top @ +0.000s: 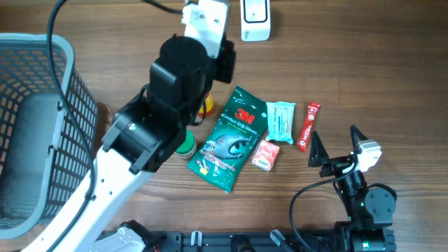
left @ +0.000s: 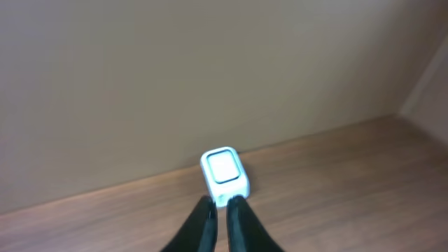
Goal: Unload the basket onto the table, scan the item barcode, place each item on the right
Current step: 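Lift the red Nescafe 3in1 stick out and drop it right of the wipes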
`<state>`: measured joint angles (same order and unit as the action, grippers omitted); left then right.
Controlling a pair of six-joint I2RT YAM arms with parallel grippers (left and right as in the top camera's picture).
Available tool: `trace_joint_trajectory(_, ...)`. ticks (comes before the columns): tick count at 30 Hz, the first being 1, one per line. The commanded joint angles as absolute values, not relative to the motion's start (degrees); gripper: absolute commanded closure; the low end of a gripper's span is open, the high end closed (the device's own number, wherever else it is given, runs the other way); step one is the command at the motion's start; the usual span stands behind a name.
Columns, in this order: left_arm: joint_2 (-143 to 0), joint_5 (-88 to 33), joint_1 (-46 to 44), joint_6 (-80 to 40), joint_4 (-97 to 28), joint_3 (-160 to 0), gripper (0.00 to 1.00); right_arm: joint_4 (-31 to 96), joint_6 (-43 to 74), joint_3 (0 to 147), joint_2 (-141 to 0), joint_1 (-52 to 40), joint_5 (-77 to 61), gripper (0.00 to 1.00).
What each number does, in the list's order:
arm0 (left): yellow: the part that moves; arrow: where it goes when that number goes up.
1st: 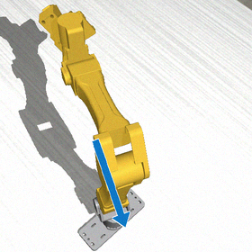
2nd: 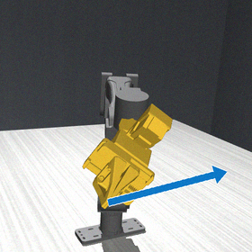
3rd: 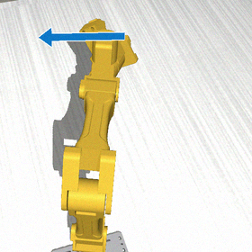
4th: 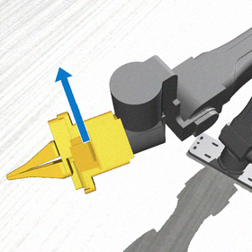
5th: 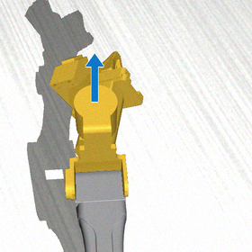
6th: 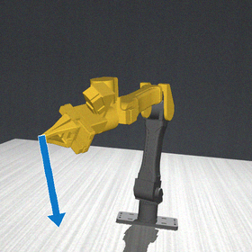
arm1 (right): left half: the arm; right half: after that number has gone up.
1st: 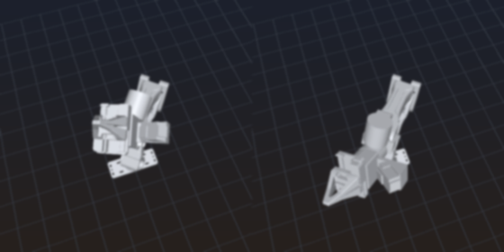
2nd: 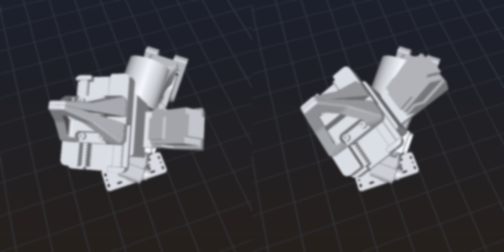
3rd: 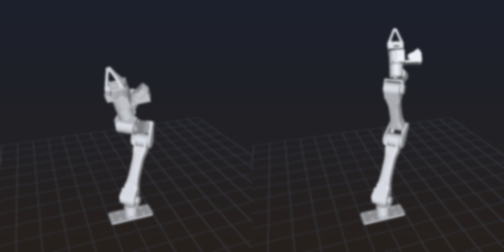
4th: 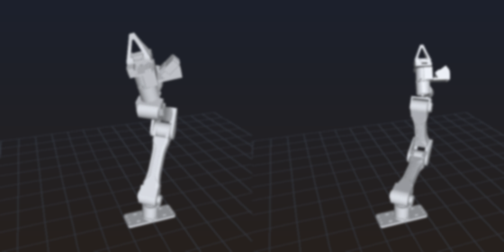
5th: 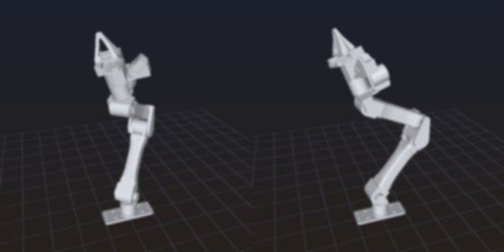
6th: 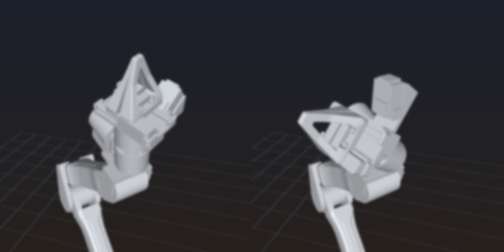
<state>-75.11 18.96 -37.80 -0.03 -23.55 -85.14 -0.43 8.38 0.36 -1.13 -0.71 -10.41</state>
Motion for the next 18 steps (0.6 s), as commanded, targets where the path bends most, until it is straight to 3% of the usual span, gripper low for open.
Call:
trace_joint_trajectory(1,-73.8,21.7,-37.6,4.3,-23.2,-85.1,0.8,-0.8,9.1,0.3,-0.8,-0.8,-10.1,0.0)
trace_joint_trajectory(2,-73.5,21.7,-37.6,4.3,-23.2,-85.1,0.73,-0.8,9.1,0.3,-0.8,-0.8,-10.1,0.0)
trace_joint_trajectory(9,-67.2,21.7,-35.2,10.1,-24.4,-85.1,0.59,-0.8,9.1,0.3,-0.8,-0.8,-10.1,0.0)
trace_joint_trajectory(18,-48.6,19.7,-18.4,9.9,-25.4,-85.1,0.23,-0.8,9.1,0.3,-0.8,-0.8,-10.1,0.0)
